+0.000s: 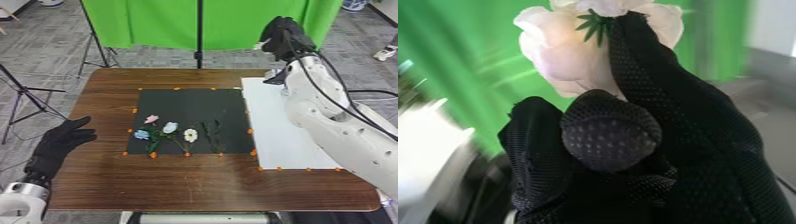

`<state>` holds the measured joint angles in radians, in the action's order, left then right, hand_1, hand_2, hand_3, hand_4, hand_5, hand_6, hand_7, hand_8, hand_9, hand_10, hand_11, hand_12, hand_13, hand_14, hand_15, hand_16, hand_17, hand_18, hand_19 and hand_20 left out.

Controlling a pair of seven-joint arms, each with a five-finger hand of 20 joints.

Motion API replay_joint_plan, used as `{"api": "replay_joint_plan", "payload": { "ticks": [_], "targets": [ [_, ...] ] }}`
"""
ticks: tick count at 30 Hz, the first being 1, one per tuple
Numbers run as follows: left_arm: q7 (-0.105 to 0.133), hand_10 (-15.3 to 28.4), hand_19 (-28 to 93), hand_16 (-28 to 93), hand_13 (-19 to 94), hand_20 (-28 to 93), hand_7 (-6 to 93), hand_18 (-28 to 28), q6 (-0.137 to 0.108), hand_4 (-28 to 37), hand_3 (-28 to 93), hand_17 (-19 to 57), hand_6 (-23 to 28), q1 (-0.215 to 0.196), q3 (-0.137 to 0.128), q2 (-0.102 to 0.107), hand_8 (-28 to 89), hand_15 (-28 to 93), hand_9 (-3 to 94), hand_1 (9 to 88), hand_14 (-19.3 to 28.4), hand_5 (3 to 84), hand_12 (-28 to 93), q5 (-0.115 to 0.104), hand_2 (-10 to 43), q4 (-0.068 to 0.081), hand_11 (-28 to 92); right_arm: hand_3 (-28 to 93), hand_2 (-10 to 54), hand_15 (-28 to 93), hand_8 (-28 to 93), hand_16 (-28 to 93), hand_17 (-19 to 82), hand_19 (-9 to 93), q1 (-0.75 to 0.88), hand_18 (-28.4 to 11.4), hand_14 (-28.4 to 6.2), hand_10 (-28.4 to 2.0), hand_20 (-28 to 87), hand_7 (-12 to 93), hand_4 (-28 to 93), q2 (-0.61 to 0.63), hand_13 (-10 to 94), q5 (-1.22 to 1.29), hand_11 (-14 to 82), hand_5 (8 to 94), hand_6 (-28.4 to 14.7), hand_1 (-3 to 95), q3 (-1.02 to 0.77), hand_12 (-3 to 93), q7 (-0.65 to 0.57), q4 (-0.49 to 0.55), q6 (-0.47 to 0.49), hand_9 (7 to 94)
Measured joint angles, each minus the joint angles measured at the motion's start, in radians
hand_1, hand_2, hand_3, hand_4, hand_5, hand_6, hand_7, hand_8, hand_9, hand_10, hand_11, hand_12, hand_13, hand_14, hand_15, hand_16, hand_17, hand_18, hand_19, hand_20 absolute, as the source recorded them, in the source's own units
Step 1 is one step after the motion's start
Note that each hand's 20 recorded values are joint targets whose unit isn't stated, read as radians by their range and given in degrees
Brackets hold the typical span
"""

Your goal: Arrange flowers

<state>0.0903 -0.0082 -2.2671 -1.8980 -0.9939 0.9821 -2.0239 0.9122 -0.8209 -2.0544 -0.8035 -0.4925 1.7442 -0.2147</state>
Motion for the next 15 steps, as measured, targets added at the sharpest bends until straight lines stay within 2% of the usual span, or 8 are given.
{"api": "replay_joint_plan", "payload": {
  "ticks": [5, 10, 15],
  "targets": [
    [0.000, 16.6, 19, 0, 41, 19, 5.0, 15.7, 0.003, -28.3, 66, 10.1, 7.9, 0.013, 0.012, 0.000, -4, 21, 48.8, 15.5, 20.6, 45.2, 12, 0.000, 19.8, 0.003, 17, 57, -9.5, 64, 7, 31, 59, 93, -0.072, -15.2, -0.5, -11.2, 58, 25, -18, -0.144, 88, 0.006, 5.8, 77.7, -0.8, 67.6, 0.084, 36.8, 0.041, -0.062, 0.140, 78.9],
    [0.000, 16.6, 19, 0, 41, 19, 5.0, 15.8, 0.004, -28.3, 66, 10.1, 7.9, 0.019, 0.014, 0.000, -4, 21, 48.8, 15.4, 20.5, 45.1, 12, 0.000, 19.9, 0.004, 17, 57, -9.5, 64, 7, 31, 59, 93, -0.048, -15.1, -0.5, -10.6, 58, 26, -18, -0.238, 88, -0.012, 5.9, 77.2, -0.5, 67.1, 0.131, 36.8, 0.104, -0.110, 0.261, 78.9],
    [0.000, 16.6, 19, 0, 41, 19, 5.0, 15.8, 0.006, -28.3, 66, 10.0, 7.9, 0.019, 0.014, -0.002, -4, 21, 48.8, 15.3, 20.5, 45.2, 12, 0.000, 19.9, 0.005, 17, 57, -9.5, 64, 7, 31, 58, 93, -0.004, -15.1, -0.6, -10.3, 58, 26, -18, -0.258, 88, -0.004, 5.8, 76.4, -0.4, 66.7, 0.135, 36.9, 0.119, -0.112, 0.305, 78.4]
  ]
}}
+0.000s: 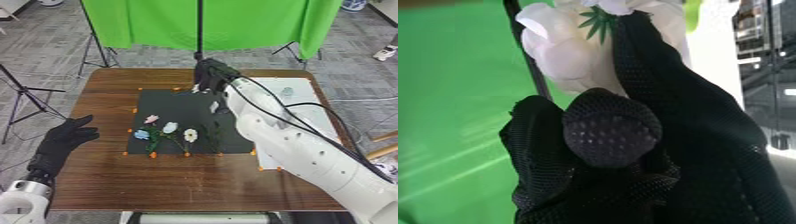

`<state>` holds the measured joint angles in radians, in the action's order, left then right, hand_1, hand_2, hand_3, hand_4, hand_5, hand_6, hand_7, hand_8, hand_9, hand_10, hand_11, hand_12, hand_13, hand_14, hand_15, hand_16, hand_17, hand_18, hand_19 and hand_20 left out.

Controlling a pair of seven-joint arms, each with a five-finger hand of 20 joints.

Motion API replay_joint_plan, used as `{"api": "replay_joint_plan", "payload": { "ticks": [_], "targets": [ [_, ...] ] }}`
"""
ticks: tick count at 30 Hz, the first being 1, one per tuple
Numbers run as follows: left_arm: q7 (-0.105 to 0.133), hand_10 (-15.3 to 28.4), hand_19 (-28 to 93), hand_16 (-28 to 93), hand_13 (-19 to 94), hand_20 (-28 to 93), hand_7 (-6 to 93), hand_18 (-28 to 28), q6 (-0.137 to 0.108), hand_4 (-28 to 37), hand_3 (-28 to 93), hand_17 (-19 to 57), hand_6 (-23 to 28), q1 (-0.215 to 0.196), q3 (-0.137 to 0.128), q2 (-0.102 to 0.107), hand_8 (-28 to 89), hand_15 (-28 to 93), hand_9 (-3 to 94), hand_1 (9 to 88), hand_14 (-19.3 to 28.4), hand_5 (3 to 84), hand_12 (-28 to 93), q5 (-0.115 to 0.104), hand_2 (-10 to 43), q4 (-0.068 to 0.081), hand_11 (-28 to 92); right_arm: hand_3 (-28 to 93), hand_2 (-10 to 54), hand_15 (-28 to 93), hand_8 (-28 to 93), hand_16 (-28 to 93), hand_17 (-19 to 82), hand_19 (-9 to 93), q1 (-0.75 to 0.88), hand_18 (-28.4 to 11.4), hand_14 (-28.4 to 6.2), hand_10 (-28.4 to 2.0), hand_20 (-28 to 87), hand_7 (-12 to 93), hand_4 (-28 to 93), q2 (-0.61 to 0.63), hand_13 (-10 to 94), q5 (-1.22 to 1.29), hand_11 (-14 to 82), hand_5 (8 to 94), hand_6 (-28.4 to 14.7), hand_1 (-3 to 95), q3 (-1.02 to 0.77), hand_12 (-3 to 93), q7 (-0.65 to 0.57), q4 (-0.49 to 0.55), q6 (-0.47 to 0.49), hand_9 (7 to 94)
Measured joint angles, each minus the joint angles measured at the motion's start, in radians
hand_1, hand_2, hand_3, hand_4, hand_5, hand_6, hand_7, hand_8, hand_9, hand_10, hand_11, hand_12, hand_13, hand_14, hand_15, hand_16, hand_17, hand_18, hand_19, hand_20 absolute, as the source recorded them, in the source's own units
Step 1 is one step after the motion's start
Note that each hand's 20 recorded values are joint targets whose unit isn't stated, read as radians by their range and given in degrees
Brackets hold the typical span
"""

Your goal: Arrange flowers

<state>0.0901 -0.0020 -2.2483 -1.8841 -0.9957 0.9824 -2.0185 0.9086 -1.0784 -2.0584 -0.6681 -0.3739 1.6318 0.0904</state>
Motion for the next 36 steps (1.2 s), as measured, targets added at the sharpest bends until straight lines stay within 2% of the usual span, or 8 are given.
{"api": "replay_joint_plan", "payload": {
  "ticks": [4, 11, 16, 26, 28, 30, 33, 36],
  "targets": [
    [0.000, 16.6, 19, 0, 41, 19, 5.0, 15.8, 0.002, -28.3, 66, 10.0, 7.8, 0.000, 0.000, -0.002, -4, 21, 48.8, 15.3, 20.6, 45.1, 12, 0.000, 19.9, 0.000, 17, 58, -9.5, 64, 7, 31, 58, 93, 0.010, -15.0, -0.6, -10.7, 58, 26, -17, 0.001, 87, 0.003, 5.2, 75.5, -0.4, 66.5, 0.005, 36.4, -0.011, -0.005, 0.029, 77.2],
    [-0.004, 16.6, 19, 0, 41, 19, 4.9, 15.8, 0.010, -28.3, 67, 9.9, 7.8, 0.000, -0.001, -0.002, -4, 21, 48.7, 15.1, 20.5, 45.0, 12, 0.000, 19.7, 0.002, 17, 58, -9.5, 64, 7, 31, 57, 93, 0.017, -15.2, -1.2, -10.8, 57, 26, -17, 0.004, 87, 0.010, 5.1, 75.0, -0.5, 64.5, -0.003, 35.7, -0.018, -0.004, 0.138, 77.1],
    [-0.009, 16.5, 18, 0, 41, 19, 4.8, 15.8, 0.015, -28.3, 67, 9.9, 7.8, 0.000, -0.005, -0.002, -4, 21, 48.4, 15.1, 20.5, 44.9, 12, 0.000, 19.5, 0.002, 17, 58, -9.5, 64, 7, 31, 57, 93, 0.035, -15.4, -1.4, -10.9, 57, 26, -17, 0.012, 86, 0.024, 5.1, 74.9, -0.6, 63.3, -0.011, 35.5, -0.035, 0.004, 0.145, 77.1],
    [-0.016, 16.5, 18, 0, 41, 19, 4.7, 15.8, 0.029, -28.3, 67, 9.7, 7.8, 0.002, -0.005, -0.002, -4, 20, 48.2, 14.9, 20.6, 44.7, 12, 0.001, 19.1, 0.003, 17, 56, -9.5, 64, 6, 31, 54, 93, 0.065, -16.5, -2.7, -13.2, 55, 23, -16, 0.017, 84, 0.040, 15.0, 71.0, -1.6, 58.9, -0.031, 22.2, -0.046, 0.017, 0.207, 69.4],
    [-0.017, 16.5, 18, 0, 41, 18, 4.6, 15.8, 0.029, -28.3, 67, 9.6, 7.7, 0.002, -0.005, -0.002, -4, 20, 48.2, 15.0, 20.4, 44.6, 12, 0.001, 19.0, 0.003, 16, 59, -9.5, 65, 6, 31, 54, 93, 0.070, -16.4, -3.0, -13.2, 54, 21, -17, 0.021, 83, 0.040, 15.0, 68.8, -1.6, 56.1, -0.033, 20.1, -0.046, 0.023, 0.219, 67.2],
    [-0.018, 16.5, 18, 0, 41, 18, 4.6, 15.8, 0.030, -28.3, 67, 9.5, 7.6, 0.002, -0.007, -0.001, -4, 20, 48.2, 15.0, 20.4, 44.5, 12, 0.001, 18.9, 0.003, 16, 65, -9.5, 65, 2, 30, 53, 93, 0.074, -16.7, -3.1, -13.6, 54, 20, -19, 0.026, 82, 0.043, 13.9, 66.0, -1.1, 52.3, -0.038, 19.5, -0.047, 0.030, 0.238, 64.3],
    [-0.018, 16.4, 18, 0, 41, 18, 4.6, 15.8, 0.031, -28.3, 67, 9.4, 7.7, 0.002, -0.007, -0.001, -4, 20, 48.1, 15.0, 20.5, 44.5, 12, 0.001, 18.7, 0.003, 16, 69, -9.5, 65, -9, 30, 52, 93, 0.079, -16.8, -3.2, -13.9, 54, 20, -19, 0.033, 81, 0.044, 12.7, 63.1, -0.4, 49.2, -0.046, 19.5, -0.051, 0.040, 0.277, 61.3],
    [-0.019, 16.4, 18, 0, 41, 18, 4.6, 15.8, 0.034, -28.3, 67, 9.4, 7.6, 0.002, -0.007, -0.001, -4, 20, 48.1, 15.0, 20.4, 44.5, 12, 0.001, 18.5, 0.003, 16, 69, -9.5, 65, -10, 31, 51, 93, 0.088, -16.9, -3.6, -14.5, 54, 19, -19, 0.041, 80, 0.048, 11.5, 60.7, -0.7, 48.1, -0.065, 19.3, -0.054, 0.056, 0.321, 59.0]
  ]
}}
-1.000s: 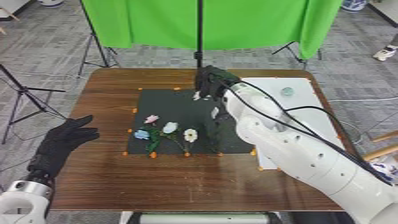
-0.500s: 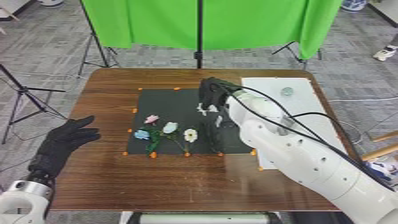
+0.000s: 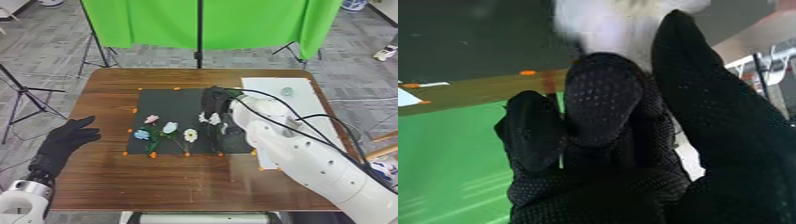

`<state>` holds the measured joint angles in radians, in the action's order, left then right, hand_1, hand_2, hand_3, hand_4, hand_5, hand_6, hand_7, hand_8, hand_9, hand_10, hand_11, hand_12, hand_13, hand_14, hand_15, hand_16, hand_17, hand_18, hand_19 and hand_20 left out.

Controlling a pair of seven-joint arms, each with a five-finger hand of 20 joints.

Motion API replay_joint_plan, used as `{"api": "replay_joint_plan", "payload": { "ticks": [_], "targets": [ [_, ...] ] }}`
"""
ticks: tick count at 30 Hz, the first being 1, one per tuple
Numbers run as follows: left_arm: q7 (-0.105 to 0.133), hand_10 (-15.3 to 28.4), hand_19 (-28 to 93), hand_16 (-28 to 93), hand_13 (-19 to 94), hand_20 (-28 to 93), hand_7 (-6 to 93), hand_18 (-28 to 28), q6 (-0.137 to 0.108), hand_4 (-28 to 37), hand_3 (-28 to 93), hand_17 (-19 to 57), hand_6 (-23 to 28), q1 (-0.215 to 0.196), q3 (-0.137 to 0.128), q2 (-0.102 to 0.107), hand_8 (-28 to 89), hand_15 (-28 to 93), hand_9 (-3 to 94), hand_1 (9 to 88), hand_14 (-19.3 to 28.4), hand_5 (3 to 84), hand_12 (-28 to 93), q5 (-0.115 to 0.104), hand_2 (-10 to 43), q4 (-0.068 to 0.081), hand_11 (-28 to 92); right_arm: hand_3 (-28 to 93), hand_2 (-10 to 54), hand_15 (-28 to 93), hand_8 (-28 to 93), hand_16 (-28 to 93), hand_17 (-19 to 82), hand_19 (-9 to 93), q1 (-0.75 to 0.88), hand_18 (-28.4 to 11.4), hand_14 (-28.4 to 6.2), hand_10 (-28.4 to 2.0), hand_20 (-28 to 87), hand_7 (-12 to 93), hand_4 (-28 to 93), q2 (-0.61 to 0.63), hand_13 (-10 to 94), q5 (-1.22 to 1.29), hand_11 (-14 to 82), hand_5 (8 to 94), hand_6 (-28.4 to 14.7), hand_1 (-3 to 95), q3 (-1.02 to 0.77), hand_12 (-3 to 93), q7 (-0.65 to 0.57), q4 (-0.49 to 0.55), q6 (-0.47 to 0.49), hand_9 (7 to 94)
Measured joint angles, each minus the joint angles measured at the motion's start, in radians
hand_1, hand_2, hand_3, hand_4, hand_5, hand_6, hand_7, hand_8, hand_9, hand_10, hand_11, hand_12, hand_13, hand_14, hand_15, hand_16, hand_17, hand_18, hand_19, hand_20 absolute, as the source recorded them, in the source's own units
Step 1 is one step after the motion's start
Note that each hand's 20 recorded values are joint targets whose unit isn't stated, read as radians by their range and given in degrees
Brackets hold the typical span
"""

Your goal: Arrange flowers

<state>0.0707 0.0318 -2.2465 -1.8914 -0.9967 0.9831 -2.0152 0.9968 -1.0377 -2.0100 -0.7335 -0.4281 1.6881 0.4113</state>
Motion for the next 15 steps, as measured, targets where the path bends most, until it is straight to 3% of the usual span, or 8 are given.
{"api": "replay_joint_plan", "payload": {
  "ticks": [11, 15],
  "targets": [
    [-0.001, 16.4, 17, 0, 41, 18, 4.6, 15.8, 0.003, -28.3, 67, 9.4, 7.6, -0.002, -0.006, 0.000, -4, 20, 48.0, 15.3, 20.5, 44.4, 12, 0.001, 18.3, -0.001, 16, 67, -9.5, 65, -8, 29, 47, 91, 0.030, -18.6, -6.5, -16.2, 53, 14, -19, 0.013, 76, 0.059, 8.3, 55.4, -2.2, 43.4, -0.149, 20.0, 0.009, 0.059, 0.138, 53.4],
    [0.000, 16.4, 17, 0, 41, 18, 4.5, 15.8, 0.003, -28.3, 67, 9.3, 7.6, -0.003, -0.006, -0.001, -4, 20, 48.0, 15.4, 20.5, 44.4, 12, 0.001, 18.2, -0.001, 16, 66, -9.5, 65, -7, 29, 47, 91, 0.046, -18.6, -6.7, -16.5, 53, 14, -18, 0.028, 76, 0.084, 7.8, 54.4, -2.6, 41.7, -0.226, 20.2, 0.006, 0.102, 0.087, 52.7]
  ]
}}
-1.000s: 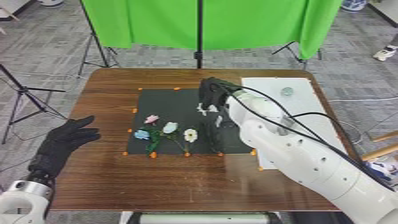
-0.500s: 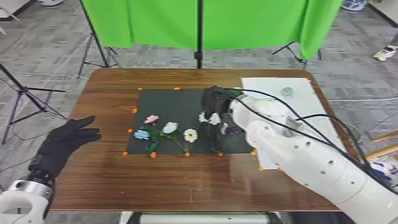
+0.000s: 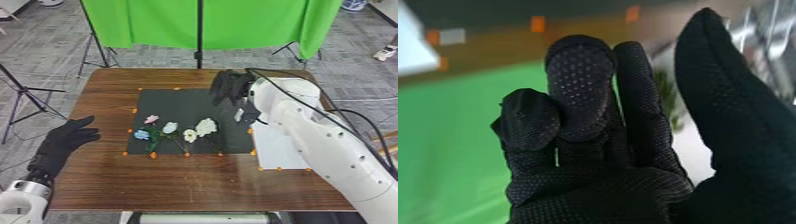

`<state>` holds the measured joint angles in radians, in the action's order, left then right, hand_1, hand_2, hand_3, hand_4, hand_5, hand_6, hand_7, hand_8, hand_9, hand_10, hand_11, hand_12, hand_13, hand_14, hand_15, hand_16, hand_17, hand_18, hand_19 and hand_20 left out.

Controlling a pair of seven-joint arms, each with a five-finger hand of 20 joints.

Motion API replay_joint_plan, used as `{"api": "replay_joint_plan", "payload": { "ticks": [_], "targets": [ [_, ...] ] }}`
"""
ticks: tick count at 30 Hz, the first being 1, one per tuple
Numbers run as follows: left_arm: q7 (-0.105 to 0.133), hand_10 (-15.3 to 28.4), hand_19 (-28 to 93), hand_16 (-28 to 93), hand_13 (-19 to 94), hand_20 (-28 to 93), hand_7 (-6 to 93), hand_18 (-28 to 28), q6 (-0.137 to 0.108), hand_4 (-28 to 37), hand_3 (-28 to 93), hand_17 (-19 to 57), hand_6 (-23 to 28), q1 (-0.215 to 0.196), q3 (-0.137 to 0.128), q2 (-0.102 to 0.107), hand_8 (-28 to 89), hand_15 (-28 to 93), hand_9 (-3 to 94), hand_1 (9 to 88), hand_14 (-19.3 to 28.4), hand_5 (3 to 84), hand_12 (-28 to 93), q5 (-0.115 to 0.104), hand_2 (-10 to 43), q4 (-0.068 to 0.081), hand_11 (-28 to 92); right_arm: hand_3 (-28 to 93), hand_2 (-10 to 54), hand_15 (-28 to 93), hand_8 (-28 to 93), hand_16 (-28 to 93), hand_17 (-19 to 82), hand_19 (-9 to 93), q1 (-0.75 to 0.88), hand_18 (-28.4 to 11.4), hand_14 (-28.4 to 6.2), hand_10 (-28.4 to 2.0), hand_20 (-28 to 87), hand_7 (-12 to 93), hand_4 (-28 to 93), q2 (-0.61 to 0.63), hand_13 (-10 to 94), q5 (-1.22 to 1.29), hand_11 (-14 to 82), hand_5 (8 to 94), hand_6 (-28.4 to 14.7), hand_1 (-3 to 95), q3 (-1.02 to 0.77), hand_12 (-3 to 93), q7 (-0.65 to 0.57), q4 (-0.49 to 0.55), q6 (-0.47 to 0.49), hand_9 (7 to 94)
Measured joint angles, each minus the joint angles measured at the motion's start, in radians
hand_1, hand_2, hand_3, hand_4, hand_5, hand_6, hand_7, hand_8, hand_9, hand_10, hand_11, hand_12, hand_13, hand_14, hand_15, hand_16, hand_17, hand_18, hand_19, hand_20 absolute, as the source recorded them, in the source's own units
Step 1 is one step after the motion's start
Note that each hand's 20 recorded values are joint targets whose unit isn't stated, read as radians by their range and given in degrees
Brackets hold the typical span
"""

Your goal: Arrange flowers

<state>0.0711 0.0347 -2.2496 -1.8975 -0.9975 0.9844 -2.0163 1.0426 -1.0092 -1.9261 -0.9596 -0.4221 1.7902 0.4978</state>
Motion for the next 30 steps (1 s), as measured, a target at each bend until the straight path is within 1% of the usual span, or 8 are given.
{"api": "replay_joint_plan", "payload": {
  "ticks": [3, 6, 8, 13, 17, 19, 24, 30],
  "targets": [
    [0.000, 16.4, 17, 0, 41, 18, 4.4, 15.8, 0.000, -28.3, 67, 9.3, 7.6, -0.001, 0.000, 0.000, -4, 20, 48.0, 15.5, 20.6, 44.4, 12, 0.000, 18.1, 0.000, 16, 67, -9.5, 65, -7, 29, 47, 91, -0.009, -18.6, -6.8, -16.8, 53, 14, -18, 0.031, 76, -0.009, 7.7, 53.4, -2.7, 41.0, 0.005, 20.3, -0.030, -0.009, -0.203, 51.8],
    [0.000, 16.4, 17, 0, 41, 18, 4.5, 15.8, 0.000, -28.3, 67, 9.3, 7.6, -0.002, -0.002, -0.001, -4, 20, 48.0, 15.5, 20.6, 44.4, 12, 0.001, 18.1, -0.001, 16, 66, -9.5, 65, -7, 29, 47, 91, -0.045, -18.7, -7.0, -17.2, 53, 13, -18, 0.064, 76, -0.050, 7.4, 51.7, -2.5, 40.7, 0.042, 20.2, -0.109, -0.068, -0.421, 50.7],
    [0.001, 16.4, 17, 0, 41, 18, 4.5, 15.8, -0.001, -28.3, 67, 9.3, 7.6, -0.005, -0.004, -0.002, -4, 20, 48.0, 15.6, 20.6, 44.3, 12, 0.001, 18.0, -0.002, 16, 66, -9.5, 65, -7, 28, 47, 91, -0.073, -18.7, -7.1, -17.5, 52, 13, -18, 0.073, 76, -0.097, 7.4, 51.2, -2.5, 40.4, 0.048, 20.2, -0.168, -0.131, -0.487, 50.6],
    [0.001, 16.5, 17, 0, 41, 18, 4.5, 15.8, -0.001, -28.3, 67, 9.3, 7.6, -0.011, -0.007, -0.005, -4, 20, 48.0, 15.6, 20.6, 44.3, 12, 0.001, 18.1, -0.004, 16, 65, -9.5, 65, -8, 28, 48, 91, -0.102, -19.8, -7.7, -18.6, 52, 12, -18, 0.076, 76, -0.166, 7.5, 50.3, -2.1, 38.7, -0.003, 20.0, -0.275, -0.280, -0.490, 51.5],
    [0.001, 16.5, 17, 0, 41, 18, 4.5, 15.8, -0.001, -28.3, 66, 9.3, 7.5, -0.015, -0.010, -0.009, -4, 20, 48.0, 15.9, 20.7, 44.3, 12, 0.001, 18.1, -0.006, 16, 64, -9.5, 65, -7, 28, 48, 92, -0.104, -20.4, -8.0, -18.8, 51, 11, -18, 0.088, 77, -0.167, 8.6, 51.1, -1.1, 37.7, -0.011, 19.9, -0.327, -0.348, -0.443, 54.0],
    [0.001, 16.5, 17, 0, 41, 18, 4.6, 15.8, -0.001, -28.3, 66, 9.3, 7.5, -0.015, -0.010, -0.011, -4, 20, 48.0, 15.9, 20.7, 44.3, 12, 0.001, 18.1, -0.006, 16, 63, -9.5, 65, -8, 28, 48, 92, -0.104, -20.4, -8.0, -18.7, 51, 11, -18, 0.091, 77, -0.167, 9.2, 51.3, -0.9, 37.5, 0.000, 20.0, -0.330, -0.379, -0.416, 54.6],
    [0.001, 16.5, 17, 0, 41, 18, 4.6, 15.8, -0.001, -28.3, 66, 9.2, 7.6, -0.015, -0.009, -0.012, -4, 20, 48.0, 15.9, 20.6, 44.3, 12, 0.002, 18.2, -0.006, 16, 64, -9.5, 65, -8, 28, 49, 93, -0.103, -20.3, -7.7, -18.5, 51, 12, -17, 0.084, 78, -0.153, 10.2, 50.3, -0.2, 37.4, 0.032, 20.1, -0.324, -0.457, -0.412, 55.6],
    [0.000, 16.4, 17, 0, 41, 18, 4.6, 15.8, 0.000, -28.3, 66, 9.2, 7.6, -0.014, -0.006, -0.013, -4, 20, 47.9, 16.0, 20.6, 44.3, 12, 0.002, 18.2, -0.006, 16, 65, -9.5, 66, -8, 28, 50, 93, -0.095, -19.8, -6.9, -18.3, 51, 12, -18, 0.067, 79, -0.140, 11.0, 49.3, 0.5, 39.1, 0.054, 20.0, -0.311, -0.496, -0.416, 56.5]
  ]
}}
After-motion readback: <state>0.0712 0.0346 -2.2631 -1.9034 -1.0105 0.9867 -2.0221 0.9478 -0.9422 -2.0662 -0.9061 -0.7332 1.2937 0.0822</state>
